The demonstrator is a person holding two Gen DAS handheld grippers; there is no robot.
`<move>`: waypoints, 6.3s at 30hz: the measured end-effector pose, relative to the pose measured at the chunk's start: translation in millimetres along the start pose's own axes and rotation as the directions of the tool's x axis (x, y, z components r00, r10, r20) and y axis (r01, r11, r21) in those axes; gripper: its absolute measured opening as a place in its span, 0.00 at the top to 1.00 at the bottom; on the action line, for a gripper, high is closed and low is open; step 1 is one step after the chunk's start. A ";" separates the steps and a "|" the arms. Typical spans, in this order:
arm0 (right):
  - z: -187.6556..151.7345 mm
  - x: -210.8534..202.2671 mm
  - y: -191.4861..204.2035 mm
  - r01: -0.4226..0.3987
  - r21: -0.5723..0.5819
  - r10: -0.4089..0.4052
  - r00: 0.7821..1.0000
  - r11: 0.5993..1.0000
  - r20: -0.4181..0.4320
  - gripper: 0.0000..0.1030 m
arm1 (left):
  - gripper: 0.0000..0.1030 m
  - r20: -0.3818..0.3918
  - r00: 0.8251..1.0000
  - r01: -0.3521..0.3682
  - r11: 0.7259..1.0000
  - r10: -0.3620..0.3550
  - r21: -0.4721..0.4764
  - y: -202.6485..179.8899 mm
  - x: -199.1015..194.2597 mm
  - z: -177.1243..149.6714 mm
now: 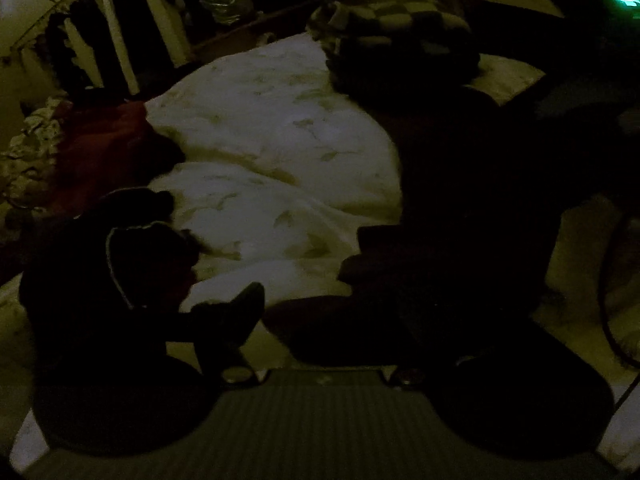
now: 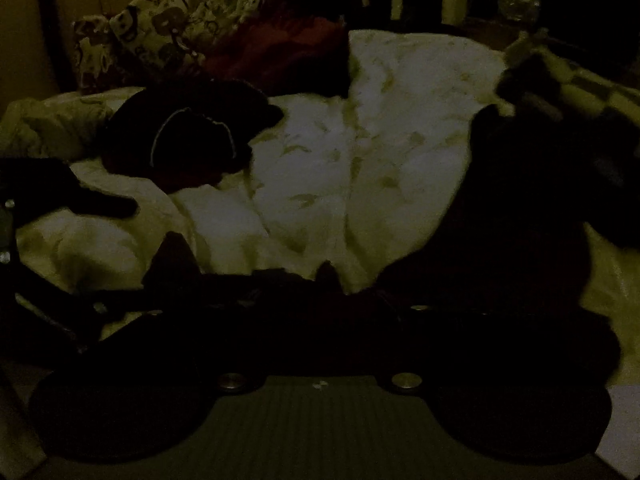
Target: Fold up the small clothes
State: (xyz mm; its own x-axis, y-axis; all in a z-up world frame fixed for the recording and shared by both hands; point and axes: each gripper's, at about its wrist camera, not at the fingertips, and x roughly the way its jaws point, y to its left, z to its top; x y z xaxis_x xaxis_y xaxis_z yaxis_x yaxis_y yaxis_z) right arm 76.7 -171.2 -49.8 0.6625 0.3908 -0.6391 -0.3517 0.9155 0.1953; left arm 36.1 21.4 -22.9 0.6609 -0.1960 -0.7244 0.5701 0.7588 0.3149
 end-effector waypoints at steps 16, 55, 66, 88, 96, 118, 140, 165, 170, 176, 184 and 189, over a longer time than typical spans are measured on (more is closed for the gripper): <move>9.9 17.6 -16.5 -0.007 0.064 0.010 0.999 0.998 -0.053 0.99 | 0.48 -0.014 1.000 0.016 0.988 -0.018 -0.153 31.2 -7.0 -9.7; -73.6 -109.3 -37.0 0.114 0.174 -0.096 0.990 0.978 -0.107 0.94 | 0.18 0.013 0.998 0.054 0.996 -0.053 -0.073 -5.4 -33.1 -1.3; 36.9 -56.5 45.6 -0.320 0.088 0.297 0.933 0.943 0.201 0.94 | 0.16 0.025 0.986 -0.156 0.956 0.167 -0.248 64.4 -67.4 -16.5; 3.8 -31.8 -23.6 -0.117 0.091 0.104 0.986 0.989 0.132 0.27 | 0.13 -0.086 0.986 -0.163 0.938 0.144 -0.306 95.4 -21.6 -29.8; -12.6 -8.4 21.8 -0.353 0.083 0.343 0.933 0.932 0.111 0.26 | 0.13 -0.110 0.978 -0.202 0.938 0.178 -0.281 91.3 -22.4 -29.9; -53.2 -100.9 129.9 -0.801 -0.173 0.787 0.597 0.573 -0.158 0.94 | 0.11 -0.105 0.983 -0.181 0.901 0.151 -0.395 120.8 -35.1 -41.1; 2.1 -101.1 26.5 -0.310 -0.006 0.304 0.929 0.951 0.211 0.94 | 0.24 -0.081 0.989 -0.144 0.913 0.122 -0.382 110.4 -40.1 -31.3; 37.5 -77.6 -138.5 -0.138 0.318 0.034 0.950 0.938 0.312 0.94 | 0.01 0.089 0.983 0.172 0.977 -0.161 -0.128 68.6 72.4 61.4; 29.5 -71.2 -146.0 -0.058 0.340 -0.039 0.962 0.939 0.271 0.79 | 0.02 0.099 0.978 0.192 0.976 -0.182 -0.101 53.8 75.8 68.4; 12.3 -77.4 -122.2 0.071 0.297 -0.145 0.961 0.952 0.235 0.25 | 0.02 0.060 0.988 0.141 0.990 -0.140 -0.008 34.1 77.6 68.2; -16.8 -43.5 2.4 -0.066 0.105 0.058 0.995 0.992 0.084 0.24 | 0.02 -0.031 0.999 -0.010 0.995 0.007 -0.100 49.1 93.8 67.2; -31.7 8.0 45.5 0.103 0.011 -0.102 0.994 0.995 -0.047 0.24 | 0.01 -0.037 0.999 -0.024 0.995 0.020 -0.100 56.2 92.4 59.8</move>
State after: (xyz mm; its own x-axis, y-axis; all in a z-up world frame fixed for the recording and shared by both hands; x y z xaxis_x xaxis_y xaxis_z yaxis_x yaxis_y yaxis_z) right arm 45.0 -129.5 -69.5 0.6627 0.2904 -0.6903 -0.2743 0.9518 0.1371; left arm 158.4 8.7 -35.4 0.6537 -0.1572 -0.7402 0.5026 0.8215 0.2694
